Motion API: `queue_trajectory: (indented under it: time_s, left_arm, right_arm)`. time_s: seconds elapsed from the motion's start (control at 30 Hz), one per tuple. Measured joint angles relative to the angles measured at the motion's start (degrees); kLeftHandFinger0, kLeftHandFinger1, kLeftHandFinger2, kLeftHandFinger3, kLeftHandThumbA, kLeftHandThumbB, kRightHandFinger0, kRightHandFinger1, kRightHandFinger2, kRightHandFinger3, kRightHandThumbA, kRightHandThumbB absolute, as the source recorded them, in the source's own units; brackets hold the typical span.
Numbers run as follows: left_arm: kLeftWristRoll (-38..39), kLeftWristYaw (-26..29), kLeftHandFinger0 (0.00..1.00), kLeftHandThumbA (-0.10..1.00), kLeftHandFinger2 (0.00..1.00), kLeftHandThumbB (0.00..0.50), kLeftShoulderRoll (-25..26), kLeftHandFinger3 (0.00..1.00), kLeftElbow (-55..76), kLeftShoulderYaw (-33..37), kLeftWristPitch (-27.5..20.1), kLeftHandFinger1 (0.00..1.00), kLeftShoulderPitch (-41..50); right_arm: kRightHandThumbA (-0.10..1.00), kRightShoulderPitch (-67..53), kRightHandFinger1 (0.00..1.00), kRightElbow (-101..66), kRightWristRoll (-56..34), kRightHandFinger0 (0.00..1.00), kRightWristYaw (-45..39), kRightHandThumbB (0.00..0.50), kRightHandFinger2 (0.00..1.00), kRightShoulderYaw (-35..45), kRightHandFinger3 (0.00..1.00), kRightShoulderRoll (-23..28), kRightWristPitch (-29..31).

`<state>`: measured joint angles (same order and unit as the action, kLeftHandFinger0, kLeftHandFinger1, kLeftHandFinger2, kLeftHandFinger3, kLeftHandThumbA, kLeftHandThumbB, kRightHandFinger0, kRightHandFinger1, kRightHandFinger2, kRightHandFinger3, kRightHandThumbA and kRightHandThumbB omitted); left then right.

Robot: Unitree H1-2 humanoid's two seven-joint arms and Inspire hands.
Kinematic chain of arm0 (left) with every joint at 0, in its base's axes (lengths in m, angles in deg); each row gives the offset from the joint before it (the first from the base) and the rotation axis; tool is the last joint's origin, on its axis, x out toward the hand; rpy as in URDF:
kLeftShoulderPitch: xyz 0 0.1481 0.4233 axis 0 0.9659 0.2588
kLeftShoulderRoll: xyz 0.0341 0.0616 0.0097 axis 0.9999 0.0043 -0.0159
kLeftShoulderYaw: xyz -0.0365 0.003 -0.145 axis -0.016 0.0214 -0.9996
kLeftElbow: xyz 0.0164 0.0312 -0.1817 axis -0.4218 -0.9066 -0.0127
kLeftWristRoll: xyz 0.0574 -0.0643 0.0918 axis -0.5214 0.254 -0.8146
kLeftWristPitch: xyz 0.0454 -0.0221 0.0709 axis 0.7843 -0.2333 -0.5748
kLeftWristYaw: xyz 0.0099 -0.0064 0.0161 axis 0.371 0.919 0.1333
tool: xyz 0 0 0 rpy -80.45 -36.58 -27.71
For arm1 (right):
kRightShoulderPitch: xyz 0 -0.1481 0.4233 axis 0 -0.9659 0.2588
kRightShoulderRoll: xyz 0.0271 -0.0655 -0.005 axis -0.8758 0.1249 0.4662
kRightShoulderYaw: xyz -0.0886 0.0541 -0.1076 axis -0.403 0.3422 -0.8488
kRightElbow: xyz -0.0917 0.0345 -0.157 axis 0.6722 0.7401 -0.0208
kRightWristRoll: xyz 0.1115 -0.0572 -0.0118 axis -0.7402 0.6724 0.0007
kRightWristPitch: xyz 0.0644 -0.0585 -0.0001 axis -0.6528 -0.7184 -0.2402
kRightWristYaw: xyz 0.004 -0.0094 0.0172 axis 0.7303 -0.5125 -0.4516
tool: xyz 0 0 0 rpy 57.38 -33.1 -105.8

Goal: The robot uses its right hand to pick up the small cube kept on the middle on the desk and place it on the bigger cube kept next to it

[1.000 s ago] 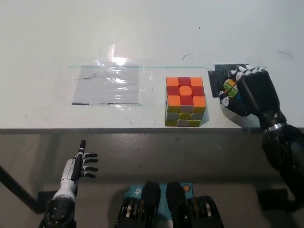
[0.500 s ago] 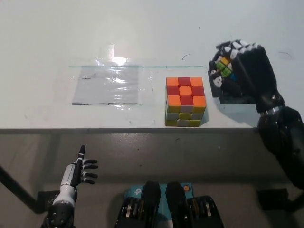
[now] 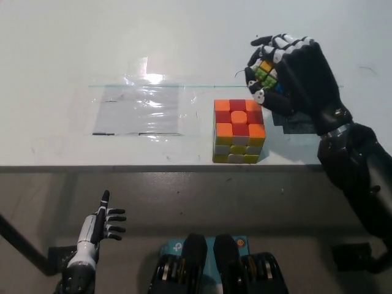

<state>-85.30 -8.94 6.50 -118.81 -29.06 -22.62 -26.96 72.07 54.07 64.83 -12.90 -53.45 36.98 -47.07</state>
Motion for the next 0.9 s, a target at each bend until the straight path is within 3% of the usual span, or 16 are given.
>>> queue_trajectory:
  time_s: [0.07,0.13,0.23,0.27,0.37,0.5,0.63,0.73,0.77,0.9]
  left_arm:
    - [0.0,0.0,0.45,1.00,0.57,0.075,0.0,0.58,0.0,0.0,0.0,0.46,0.0]
    - [0.0,0.0,0.41,1.00,0.53,0.084,0.0,0.52,0.0,0.0,0.0,0.43,0.0]
    - [0.0,0.0,0.41,1.00,0.51,0.106,0.0,0.48,0.1,0.0,0.0,0.42,0.0]
    - [0.0,0.0,0.41,1.00,0.51,0.114,0.0,0.49,0.2,0.0,0.0,0.42,0.0]
    - [0.0,0.0,0.42,1.00,0.51,0.117,0.0,0.49,0.2,0.0,0.0,0.42,-0.1]
    - [0.0,0.0,0.40,1.00,0.50,0.120,0.0,0.49,0.2,0.0,0.0,0.40,-0.1]
    - [0.0,-0.1,0.40,1.00,0.50,0.138,0.0,0.49,0.2,0.0,0.0,0.40,-0.1]
    - [0.0,-0.1,0.38,1.00,0.49,0.131,0.0,0.48,0.2,0.0,0.0,0.38,-0.2]
    - [0.0,-0.1,0.39,1.00,0.52,0.138,0.0,0.50,0.2,0.0,0.0,0.41,-0.2]
    - [-0.1,-0.1,0.40,1.00,0.54,0.120,0.0,0.53,0.3,0.0,0.0,0.42,-0.2]
  right_arm:
    - [-0.10,0.0,0.35,0.2,0.2,0.00,-0.2,0.304,0.72,-0.2,0.52,-0.7,0.0]
    - [-0.10,0.0,0.33,0.5,0.5,0.00,-0.3,0.273,0.67,-0.6,0.49,-1.1,0.0]
    - [-0.10,0.0,0.33,1.7,0.9,0.00,-0.3,0.292,0.65,-0.8,0.46,-1.8,0.1]
    - [-0.10,0.0,0.33,2.0,1.0,0.00,-0.3,0.311,0.66,-0.9,0.47,-2.1,0.0]
    - [-0.10,0.0,0.36,2.7,0.9,0.00,-0.4,0.295,0.71,-0.9,0.54,-2.8,0.1]
    - [-0.10,-0.1,0.36,4.6,0.9,0.00,-0.3,0.312,0.75,-1.0,0.62,-3.9,0.6]
    - [-0.10,-0.2,0.36,6.4,1.0,0.00,0.1,0.303,0.75,-1.4,0.62,-4.6,1.2]
    - [-0.10,-0.3,0.37,6.9,1.1,0.00,0.5,0.347,0.73,-1.6,0.59,-4.7,1.6]
    - [-0.10,-0.3,0.36,6.9,1.1,0.00,0.5,0.350,0.73,-1.6,0.59,-4.7,1.6]
    - [-0.10,-1.3,0.36,7.1,1.1,0.00,0.8,0.327,0.73,-1.7,0.57,-4.8,1.8]
